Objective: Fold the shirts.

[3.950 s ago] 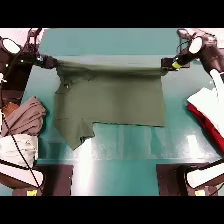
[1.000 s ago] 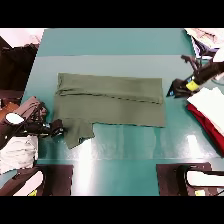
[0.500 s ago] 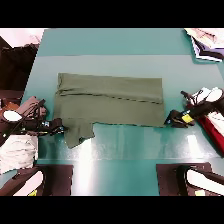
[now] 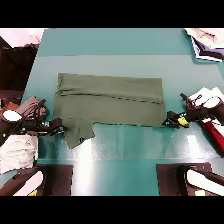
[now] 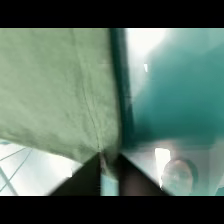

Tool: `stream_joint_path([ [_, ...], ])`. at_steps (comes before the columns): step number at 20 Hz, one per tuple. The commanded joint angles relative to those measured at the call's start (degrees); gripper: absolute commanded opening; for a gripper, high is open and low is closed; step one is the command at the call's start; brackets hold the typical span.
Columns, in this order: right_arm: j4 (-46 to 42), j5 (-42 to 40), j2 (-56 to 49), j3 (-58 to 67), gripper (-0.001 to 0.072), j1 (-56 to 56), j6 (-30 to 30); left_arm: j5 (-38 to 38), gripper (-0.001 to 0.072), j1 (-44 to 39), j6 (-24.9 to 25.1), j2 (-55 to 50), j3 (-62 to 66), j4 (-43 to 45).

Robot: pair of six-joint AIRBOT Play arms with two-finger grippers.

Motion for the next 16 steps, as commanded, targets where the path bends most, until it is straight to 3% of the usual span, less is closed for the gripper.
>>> stream_joint_path([
  [1,0.2,0.1,0.4,0.0,0.0014,0.0,-2.2,-1.8,0.0028,0.0,0.3,0.0,0.2,0.0],
  [8,-15.4,12.7,9.7,6.4,0.0011,-9.2,-2.2,-13.7,0.0027,0.0,0.9,11.0,0.3,-0.4],
  [11,-15.9,12.6,13.0,8.2,0.0011,-11.2,-2.2,-18.0,0.0027,0.0,1.0,14.3,0.3,-4.5],
  [16,-15.8,8.8,12.8,11.6,0.0011,-5.6,-1.1,-9.0,0.0028,0.0,1.0,14.5,5.9,-6.9],
])
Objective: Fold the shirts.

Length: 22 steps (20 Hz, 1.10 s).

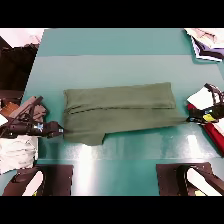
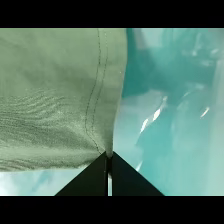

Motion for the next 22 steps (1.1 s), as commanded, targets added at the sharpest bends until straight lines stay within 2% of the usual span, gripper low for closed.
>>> stream_joint_path([
  [1,-0.7,-3.0,-0.1,3.7,0.0011,3.8,1.7,7.6,0.0027,0.0,-0.1,0.7,4.9,-1.7],
  [4,-0.7,-5.4,-3.5,8.5,0.0011,7.8,3.1,14.5,0.0027,0.0,0.0,-0.7,9.8,-1.8],
  [8,-0.8,-7.6,-10.4,15.2,0.0011,11.8,5.3,16.0,0.0028,0.0,2.2,-7.5,13.1,-2.0],
  [13,-0.9,-9.4,-20.2,23.0,0.0011,15.7,6.5,22.2,0.0029,0.0,6.7,-19.2,16.2,-3.7],
  [16,-0.7,-11.1,-25.2,27.0,0.0013,16.5,8.2,26.0,0.0029,0.0,7.6,-25.7,20.3,-3.8],
  [22,-0.7,-12.2,-31.1,32.0,0.0019,16.5,11.0,27.6,0.0040,0.0,7.9,-35.0,29.4,-5.8],
])
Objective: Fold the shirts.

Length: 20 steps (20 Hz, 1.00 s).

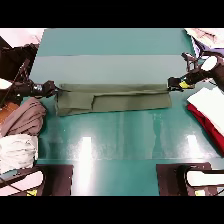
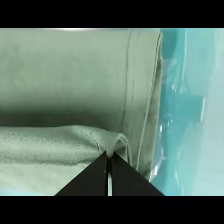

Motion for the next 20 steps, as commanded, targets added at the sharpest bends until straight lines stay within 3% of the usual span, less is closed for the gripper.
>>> stream_joint_path([
  [1,-0.1,-1.5,-3.0,2.8,0.0076,0.1,2.1,1.5,0.0268,0.1,0.3,-4.8,4.7,-1.8],
  [2,-0.1,-1.4,-3.5,3.5,0.0294,-0.1,2.1,1.5,0.0517,0.1,0.2,-5.3,5.4,-2.6],
  [3,1.2,-0.5,-3.9,4.4,0.0403,-0.5,1.9,1.4,0.0546,0.1,0.1,-5.3,5.5,-3.3],
  [8,14.7,7.0,-4.8,6.3,0.0414,-8.2,-5.2,-4.5,0.0544,0.1,0.2,-5.3,6.2,-4.1],
  [9,15.2,8.8,-5.1,5.9,0.0438,-10.3,-6.1,-6.1,0.0475,0.1,0.2,-5.3,6.2,-4.2],
  [10,15.9,10.5,-5.7,5.5,0.0543,-12.0,-7.1,-7.6,0.0229,0.1,0.4,-5.3,6.2,-4.2],
  [11,17.3,12.5,-6.6,4.9,0.0602,-13.9,-8.0,-8.3,0.0026,0.1,0.5,-5.3,6.2,-4.2],
  [14,22.0,14.5,-10.0,2.7,0.0590,-17.9,-11.1,-10.1,0.0035,0.1,0.4,-5.3,6.2,-4.2],
  [16,24.2,12.9,-11.8,1.6,0.0555,-19.0,-13.3,-11.1,0.0029,0.1,0.4,-5.3,6.2,-4.2],
  [20,28.1,11.1,-15.7,1.4,0.0551,-18.3,-16.3,-11.1,0.0029,0.0,0.3,-5.3,6.2,-4.2],
])
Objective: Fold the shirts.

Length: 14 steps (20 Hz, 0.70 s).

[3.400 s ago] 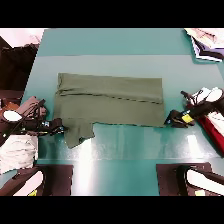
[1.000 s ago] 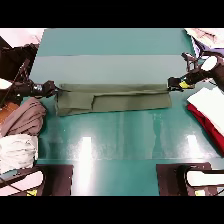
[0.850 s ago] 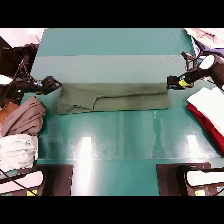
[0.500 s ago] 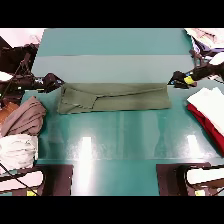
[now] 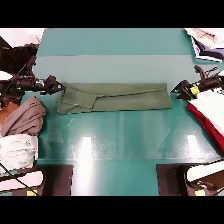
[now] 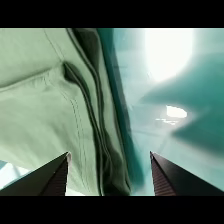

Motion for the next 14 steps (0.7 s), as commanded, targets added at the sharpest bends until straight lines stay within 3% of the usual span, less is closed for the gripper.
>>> stream_joint_path([
  [1,4.3,-0.6,-3.5,-0.5,0.0551,0.3,-3.3,-0.9,0.0029,-0.2,0.0,0.0,0.0,0.0],
  [5,4.3,-1.3,-5.9,-0.5,0.0548,4.0,-4.3,0.3,0.0029,-3.3,0.0,0.0,0.0,0.2],
  [6,4.2,-2.0,-5.9,-0.5,0.0513,4.8,-5.0,1.0,0.0029,-4.6,0.0,0.0,0.0,0.3],
  [10,4.3,-3.1,-5.0,-0.4,0.0027,5.9,-8.5,5.7,0.0028,-11.1,-1.7,0.0,0.0,0.6],
  [14,4.3,-3.0,-0.9,-0.3,0.0012,5.8,-8.9,13.5,0.0028,-19.7,-3.5,-1.1,0.2,1.1],
])
